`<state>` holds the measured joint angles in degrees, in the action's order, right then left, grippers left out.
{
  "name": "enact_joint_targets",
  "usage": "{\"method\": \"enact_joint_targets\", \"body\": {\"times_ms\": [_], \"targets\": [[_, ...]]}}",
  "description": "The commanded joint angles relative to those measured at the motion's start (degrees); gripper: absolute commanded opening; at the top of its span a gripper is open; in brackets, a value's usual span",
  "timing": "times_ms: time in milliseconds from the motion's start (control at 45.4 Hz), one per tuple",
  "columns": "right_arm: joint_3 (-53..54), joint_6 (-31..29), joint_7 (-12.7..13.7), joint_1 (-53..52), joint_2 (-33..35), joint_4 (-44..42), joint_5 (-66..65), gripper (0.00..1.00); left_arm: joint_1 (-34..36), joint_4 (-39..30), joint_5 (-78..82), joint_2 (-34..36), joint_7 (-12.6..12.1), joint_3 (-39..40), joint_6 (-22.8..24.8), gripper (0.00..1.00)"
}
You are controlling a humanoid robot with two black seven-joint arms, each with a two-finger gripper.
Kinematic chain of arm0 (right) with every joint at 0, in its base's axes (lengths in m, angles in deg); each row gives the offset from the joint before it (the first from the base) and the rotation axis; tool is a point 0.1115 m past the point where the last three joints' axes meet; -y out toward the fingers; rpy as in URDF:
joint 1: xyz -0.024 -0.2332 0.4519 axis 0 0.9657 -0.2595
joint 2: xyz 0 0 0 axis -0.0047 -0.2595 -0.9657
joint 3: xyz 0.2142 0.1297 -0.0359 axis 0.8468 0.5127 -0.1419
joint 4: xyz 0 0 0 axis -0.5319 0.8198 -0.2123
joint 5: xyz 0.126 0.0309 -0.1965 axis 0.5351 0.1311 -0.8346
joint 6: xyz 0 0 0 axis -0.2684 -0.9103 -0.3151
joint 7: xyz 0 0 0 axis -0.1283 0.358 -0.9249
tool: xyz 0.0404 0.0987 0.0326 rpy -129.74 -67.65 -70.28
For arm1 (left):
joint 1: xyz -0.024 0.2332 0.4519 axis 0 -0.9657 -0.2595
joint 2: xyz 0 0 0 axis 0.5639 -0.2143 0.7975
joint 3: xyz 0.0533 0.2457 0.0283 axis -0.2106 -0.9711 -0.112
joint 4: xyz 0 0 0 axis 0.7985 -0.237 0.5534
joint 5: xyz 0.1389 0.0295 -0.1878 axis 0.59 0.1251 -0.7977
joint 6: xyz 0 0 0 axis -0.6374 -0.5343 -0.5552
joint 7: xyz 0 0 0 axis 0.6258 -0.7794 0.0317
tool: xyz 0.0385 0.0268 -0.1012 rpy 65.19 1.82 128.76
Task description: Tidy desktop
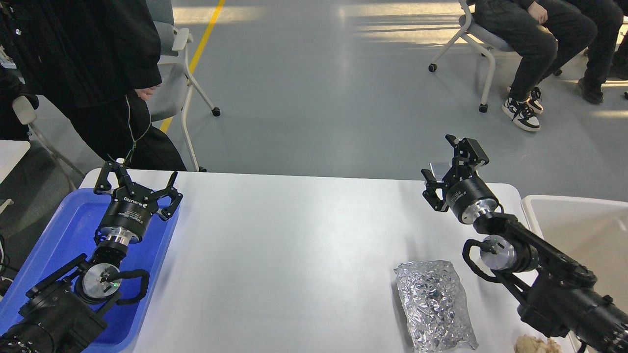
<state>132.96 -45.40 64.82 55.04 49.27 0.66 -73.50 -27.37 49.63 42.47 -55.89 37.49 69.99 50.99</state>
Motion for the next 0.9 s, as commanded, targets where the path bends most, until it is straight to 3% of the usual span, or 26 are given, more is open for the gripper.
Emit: {"method": "enact_joint_targets", "body": {"times_ms": [0, 286, 462, 594, 881], "targets": [[-8.2, 0.0, 1.7, -2.8, 9.9, 6.2, 2.6, 1.00, 0.0, 0.0, 0.1, 0.0, 0.0, 0.0, 0.0, 1.00], [-21.9, 0.1, 2.8, -11.1, 22.9, 15.2, 2.9, 1.00, 0.0, 0.0, 0.1, 0.0, 0.0, 0.0, 0.0, 1.00], [-30.9, -0.4, 9.9, -17.6, 28.2, 18.4, 2.2, 1.00, 0.1, 0.0, 0.1, 0.0, 0.0, 0.0, 0.0, 1.00], [-34.6, -0.6, 13.3, -21.5, 31.7, 20.3, 2.0, 1.00, 0.0, 0.0, 0.1, 0.0, 0.0, 0.0, 0.1, 1.00], [-47.6, -0.6, 13.8, -32.2, 37.8, 26.4, -7.8, 1.00, 0.0, 0.1, -0.1, 0.0, 0.0, 0.1, -0.1, 1.00]]}}
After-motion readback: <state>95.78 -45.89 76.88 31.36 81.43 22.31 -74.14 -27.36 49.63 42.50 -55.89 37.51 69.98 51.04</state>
